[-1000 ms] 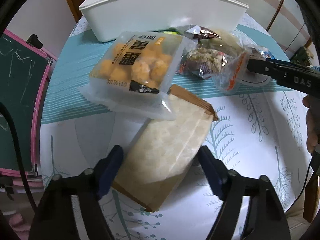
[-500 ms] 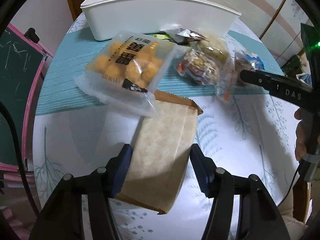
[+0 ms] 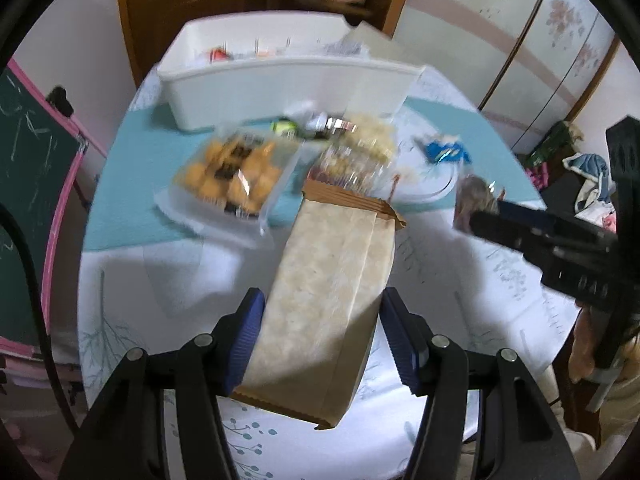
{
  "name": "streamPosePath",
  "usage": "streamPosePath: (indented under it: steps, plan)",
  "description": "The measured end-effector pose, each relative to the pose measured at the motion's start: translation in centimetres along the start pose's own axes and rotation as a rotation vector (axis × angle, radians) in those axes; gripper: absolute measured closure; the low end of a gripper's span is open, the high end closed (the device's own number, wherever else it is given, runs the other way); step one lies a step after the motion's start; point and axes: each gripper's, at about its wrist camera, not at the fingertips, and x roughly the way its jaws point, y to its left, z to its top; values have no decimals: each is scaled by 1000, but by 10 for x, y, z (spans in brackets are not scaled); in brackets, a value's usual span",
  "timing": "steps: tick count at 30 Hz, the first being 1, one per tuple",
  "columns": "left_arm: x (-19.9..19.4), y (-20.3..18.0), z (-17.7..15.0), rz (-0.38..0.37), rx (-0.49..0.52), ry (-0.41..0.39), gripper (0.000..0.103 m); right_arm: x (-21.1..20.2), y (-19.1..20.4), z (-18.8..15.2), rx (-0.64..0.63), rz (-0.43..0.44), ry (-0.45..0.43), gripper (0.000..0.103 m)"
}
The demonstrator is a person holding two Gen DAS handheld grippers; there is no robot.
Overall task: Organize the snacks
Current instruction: 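Lift both packs over the white basket and release them inside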
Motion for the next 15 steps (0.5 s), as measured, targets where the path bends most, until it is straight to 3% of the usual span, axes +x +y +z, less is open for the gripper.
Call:
streamPosePath:
  steps: [7,15]
  plan:
    - [-50,-7,28,-16,37,-143,45,-37,22,11,-32,36,-98,50]
    - [-114,-10,87,9,67,-310,45,-72,42,49,-86,43,-244,50]
